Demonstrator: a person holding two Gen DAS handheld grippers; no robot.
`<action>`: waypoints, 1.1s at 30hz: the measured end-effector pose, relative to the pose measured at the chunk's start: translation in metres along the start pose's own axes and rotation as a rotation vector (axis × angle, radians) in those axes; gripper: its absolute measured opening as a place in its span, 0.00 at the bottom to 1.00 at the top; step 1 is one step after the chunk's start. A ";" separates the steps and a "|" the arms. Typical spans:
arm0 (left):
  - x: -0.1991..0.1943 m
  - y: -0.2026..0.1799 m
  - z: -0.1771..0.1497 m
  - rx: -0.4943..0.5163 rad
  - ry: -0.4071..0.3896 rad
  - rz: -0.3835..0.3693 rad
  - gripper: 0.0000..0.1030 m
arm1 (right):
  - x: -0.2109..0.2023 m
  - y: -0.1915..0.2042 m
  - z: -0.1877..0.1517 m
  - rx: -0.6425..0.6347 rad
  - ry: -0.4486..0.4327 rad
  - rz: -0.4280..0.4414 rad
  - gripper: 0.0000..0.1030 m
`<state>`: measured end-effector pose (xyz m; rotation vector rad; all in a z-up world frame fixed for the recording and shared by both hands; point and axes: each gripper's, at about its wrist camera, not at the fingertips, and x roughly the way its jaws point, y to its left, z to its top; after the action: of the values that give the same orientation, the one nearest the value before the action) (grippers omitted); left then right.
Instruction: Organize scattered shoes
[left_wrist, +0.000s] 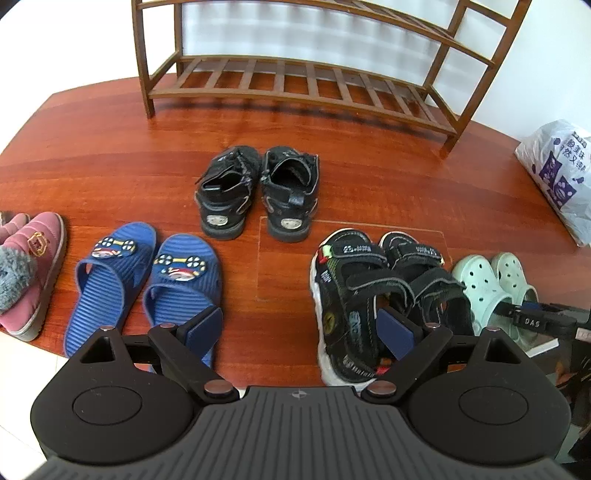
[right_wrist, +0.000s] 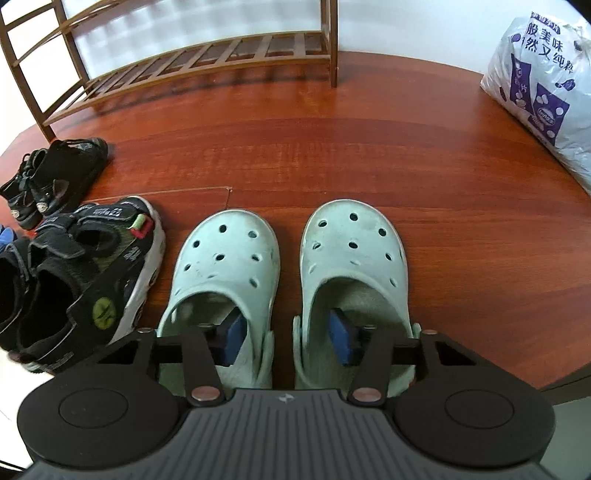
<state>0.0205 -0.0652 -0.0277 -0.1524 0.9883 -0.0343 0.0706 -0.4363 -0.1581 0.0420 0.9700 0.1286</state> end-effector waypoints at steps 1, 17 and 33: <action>0.001 -0.001 0.001 -0.009 -0.004 0.002 0.89 | 0.002 0.001 0.000 -0.009 -0.007 0.001 0.49; 0.027 0.060 -0.026 -0.065 -0.094 0.181 0.89 | -0.008 -0.010 0.023 -0.080 -0.022 0.081 0.18; 0.069 0.128 -0.020 0.101 -0.051 0.113 0.88 | -0.065 0.015 0.055 0.035 -0.112 -0.004 0.18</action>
<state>0.0370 0.0528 -0.1141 -0.0044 0.9411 0.0230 0.0780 -0.4284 -0.0723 0.0788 0.8601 0.1042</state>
